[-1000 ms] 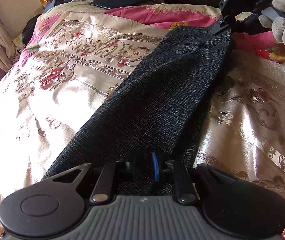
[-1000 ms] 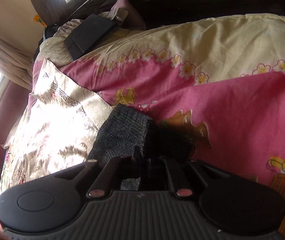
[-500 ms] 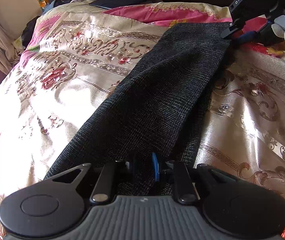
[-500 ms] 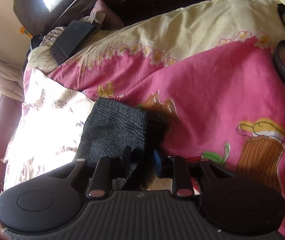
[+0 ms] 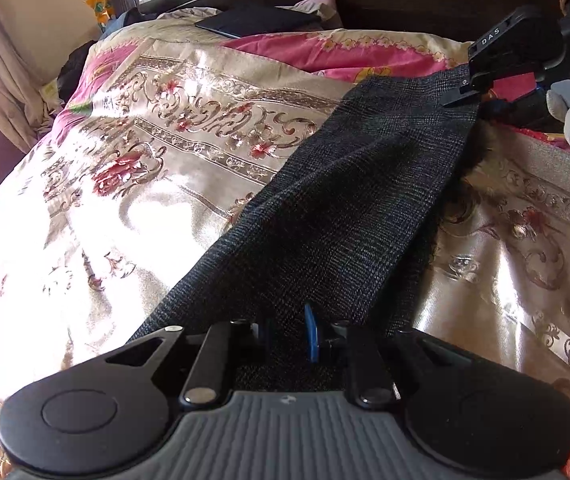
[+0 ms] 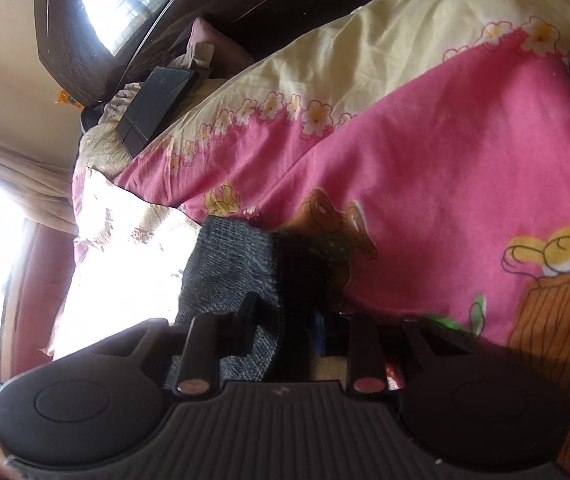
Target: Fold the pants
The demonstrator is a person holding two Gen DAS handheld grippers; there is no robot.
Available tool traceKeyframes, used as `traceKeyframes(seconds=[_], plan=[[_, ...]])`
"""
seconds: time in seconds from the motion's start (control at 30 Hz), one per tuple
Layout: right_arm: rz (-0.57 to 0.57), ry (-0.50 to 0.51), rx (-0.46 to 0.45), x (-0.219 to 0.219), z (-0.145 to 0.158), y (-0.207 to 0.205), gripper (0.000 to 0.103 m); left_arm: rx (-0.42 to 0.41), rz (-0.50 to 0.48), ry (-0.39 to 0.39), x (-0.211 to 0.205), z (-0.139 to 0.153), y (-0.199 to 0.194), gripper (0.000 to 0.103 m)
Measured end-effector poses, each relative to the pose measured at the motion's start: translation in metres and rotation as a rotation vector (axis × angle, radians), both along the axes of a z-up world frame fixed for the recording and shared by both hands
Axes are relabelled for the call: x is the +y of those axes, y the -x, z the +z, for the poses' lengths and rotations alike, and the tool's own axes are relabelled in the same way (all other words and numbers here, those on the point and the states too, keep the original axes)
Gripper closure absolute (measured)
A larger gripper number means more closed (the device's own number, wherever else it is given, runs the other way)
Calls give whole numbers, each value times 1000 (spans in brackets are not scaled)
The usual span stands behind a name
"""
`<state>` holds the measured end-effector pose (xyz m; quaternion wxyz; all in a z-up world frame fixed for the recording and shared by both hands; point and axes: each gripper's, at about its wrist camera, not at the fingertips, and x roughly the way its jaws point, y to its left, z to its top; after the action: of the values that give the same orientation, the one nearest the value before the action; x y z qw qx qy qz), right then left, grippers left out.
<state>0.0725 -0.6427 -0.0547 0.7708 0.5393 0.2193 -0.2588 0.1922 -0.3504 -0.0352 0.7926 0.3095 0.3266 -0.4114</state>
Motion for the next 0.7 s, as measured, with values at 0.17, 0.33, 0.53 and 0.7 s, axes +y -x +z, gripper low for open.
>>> traceKeyframes(seconds=[0.17,0.33,0.53,0.7], plan=[[-36,-122,-128,-5,13,10,92,-14,-13,20,-12,6,0,69],[30,4,-233,11,76,29,94,-52,-77,102,-22,21,23,69],[46,-6,57,-8,44,-1,94,77,-66,-23,-41,-17,17,69],[58,5,17,-8,42,7,87,46,-80,-1,-23,-4,22,61]])
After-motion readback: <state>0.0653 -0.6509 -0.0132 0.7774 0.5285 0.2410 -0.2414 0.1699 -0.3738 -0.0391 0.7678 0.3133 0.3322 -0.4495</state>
